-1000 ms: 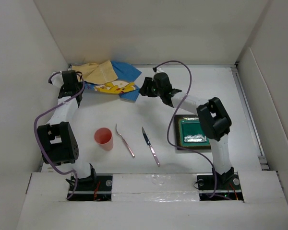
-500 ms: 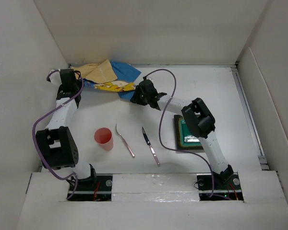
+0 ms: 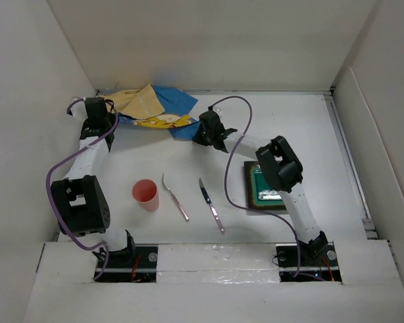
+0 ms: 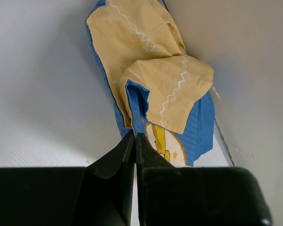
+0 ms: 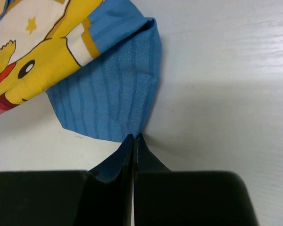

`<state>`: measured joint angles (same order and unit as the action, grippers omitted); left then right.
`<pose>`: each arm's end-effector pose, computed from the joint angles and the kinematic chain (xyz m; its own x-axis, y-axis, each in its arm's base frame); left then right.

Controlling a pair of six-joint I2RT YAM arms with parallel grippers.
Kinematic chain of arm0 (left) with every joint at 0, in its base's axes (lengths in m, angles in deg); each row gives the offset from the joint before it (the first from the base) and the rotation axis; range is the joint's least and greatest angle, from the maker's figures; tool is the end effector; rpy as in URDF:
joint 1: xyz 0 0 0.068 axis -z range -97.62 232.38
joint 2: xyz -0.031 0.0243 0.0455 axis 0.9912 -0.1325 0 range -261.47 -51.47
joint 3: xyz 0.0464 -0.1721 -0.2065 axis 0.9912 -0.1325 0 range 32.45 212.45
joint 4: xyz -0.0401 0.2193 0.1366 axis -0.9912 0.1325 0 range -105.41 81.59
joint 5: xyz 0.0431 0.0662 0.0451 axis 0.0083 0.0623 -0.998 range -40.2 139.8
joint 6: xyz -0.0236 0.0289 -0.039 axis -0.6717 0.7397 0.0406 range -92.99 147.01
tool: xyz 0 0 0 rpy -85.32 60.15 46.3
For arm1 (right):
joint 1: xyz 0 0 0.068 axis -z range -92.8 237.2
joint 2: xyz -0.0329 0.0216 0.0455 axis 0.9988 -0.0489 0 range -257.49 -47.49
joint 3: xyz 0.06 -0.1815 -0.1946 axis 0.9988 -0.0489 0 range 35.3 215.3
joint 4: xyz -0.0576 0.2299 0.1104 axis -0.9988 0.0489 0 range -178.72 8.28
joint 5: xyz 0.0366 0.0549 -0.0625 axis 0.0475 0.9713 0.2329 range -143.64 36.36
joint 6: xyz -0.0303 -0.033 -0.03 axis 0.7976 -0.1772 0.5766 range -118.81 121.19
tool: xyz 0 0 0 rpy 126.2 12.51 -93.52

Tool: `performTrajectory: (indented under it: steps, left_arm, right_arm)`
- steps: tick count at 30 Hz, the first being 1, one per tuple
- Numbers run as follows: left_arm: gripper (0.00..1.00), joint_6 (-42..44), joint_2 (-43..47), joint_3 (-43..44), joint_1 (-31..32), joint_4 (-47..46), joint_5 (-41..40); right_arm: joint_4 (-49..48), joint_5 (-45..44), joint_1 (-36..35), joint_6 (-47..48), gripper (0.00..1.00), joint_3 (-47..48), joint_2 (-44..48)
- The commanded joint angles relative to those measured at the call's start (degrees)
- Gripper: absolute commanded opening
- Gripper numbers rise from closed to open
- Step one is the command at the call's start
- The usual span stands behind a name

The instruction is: Set the dinner table for one person

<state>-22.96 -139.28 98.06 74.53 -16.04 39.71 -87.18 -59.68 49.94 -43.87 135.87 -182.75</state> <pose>0.3566 0.0555 0.3002 -0.0077 -0.7621 -0.6474 -0.4692 0.5745 -0.6707 0.4252 0.3186 0.1446 -0.7106 0.3438 -0.6139 -0.0446 0.8487 0.5270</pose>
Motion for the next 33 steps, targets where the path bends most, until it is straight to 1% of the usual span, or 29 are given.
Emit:
performTrajectory:
  steps: [1,4,5,6,7,8,10,11,12,14,15,17,21,23,26,28,30,32,33]
  left_arm:
    - [0.00,0.76,0.53,2.33,0.04,-2.19,0.86]
    - [0.00,0.41,1.15,5.05,-0.49,-2.36,3.14]
    - [0.00,0.14,1.41,6.10,-1.19,-2.45,3.58]
    - [0.00,0.05,2.02,7.16,-1.80,-2.37,4.71]
    - [0.00,-0.03,2.29,9.95,-2.33,-2.28,5.60]
    - [0.00,-0.29,2.81,11.37,-2.95,-1.76,6.91]
    - [0.00,-0.56,3.69,15.67,-2.95,-1.14,8.15]
    - [0.00,-0.65,4.13,16.74,-2.95,-0.96,8.41]
    - [0.00,-0.74,5.36,17.79,-3.48,-0.79,9.29]
    - [0.00,-0.91,6.50,20.00,-3.48,-0.69,9.82]
    - [0.00,-1.09,7.64,20.44,-3.48,-0.78,11.65]
    - [0.00,-2.05,8.62,20.79,-3.48,-1.13,12.89]
    - [0.00,-4.07,12.82,18.60,-3.48,-2.98,16.41]
    - [0.00,-4.69,14.06,16.76,-3.48,-3.77,16.59]
    - [0.00,-5.39,15.83,14.03,-3.48,-5.79,16.77]
    - [0.00,-6.01,15.13,12.98,-3.48,-7.02,17.90]
    - [0.00,-6.36,12.16,13.32,-3.48,-7.02,18.70]
    - [0.00,-6.01,9.34,15.25,-3.48,-6.94,19.14]
    - [0.00,-5.58,6.10,16.47,-3.48,-6.59,19.49]
  right_arm:
    - [0.22,-4.68,0.43,4.01,0.00,-0.47,6.66]
    - [2.57,-10.64,1.04,12.86,0.00,-1.78,12.28]
    - [3.20,-12.48,1.65,18.37,0.00,-2.22,17.35]
    - [3.47,-16.16,1.66,21.39,0.00,-3.79,20.27]
    - [3.64,-17.58,2.36,23.94,0.00,-4.68,23.00]
    - [4.34,-19.69,3.49,28.75,0.00,-6.25,28.42]
    - [4.78,-21.46,4.73,32.47,0.00,-7.75,33.46]
    - [4.79,-21.90,5.26,36.23,0.00,-8.55,36.09]
    - [5.05,-24.17,5.78,37.66,0.00,-9.34,40.73]
    - [4.70,-26.12,6.41,41.95,0.00,-11.45,44.98]
    - [4.70,-27.86,6.93,43.11,0.00,-11.98,48.39]
    - [4.87,-29.81,6.93,46.18,0.00,-13.03,51.66]
    - [4.88,-33.32,6.93,48.75,0.00,-14.35,58.87]
    - [4.52,-33.94,7.45,49.45,0.00,-14.70,62.38]
    - [4.26,-32.72,9.03,49.72,0.00,-14.71,64.33]
    - [2.69,-29.39,10.79,49.54,0.00,-14.53,63.81]
    - [2.68,-26.14,13.08,49.19,0.00,-12.79,60.39]
    - [2.33,-25.08,14.13,49.01,0.00,-11.20,57.14]
    - [2.24,-22.37,15.71,48.84,0.00,-9.88,53.30]
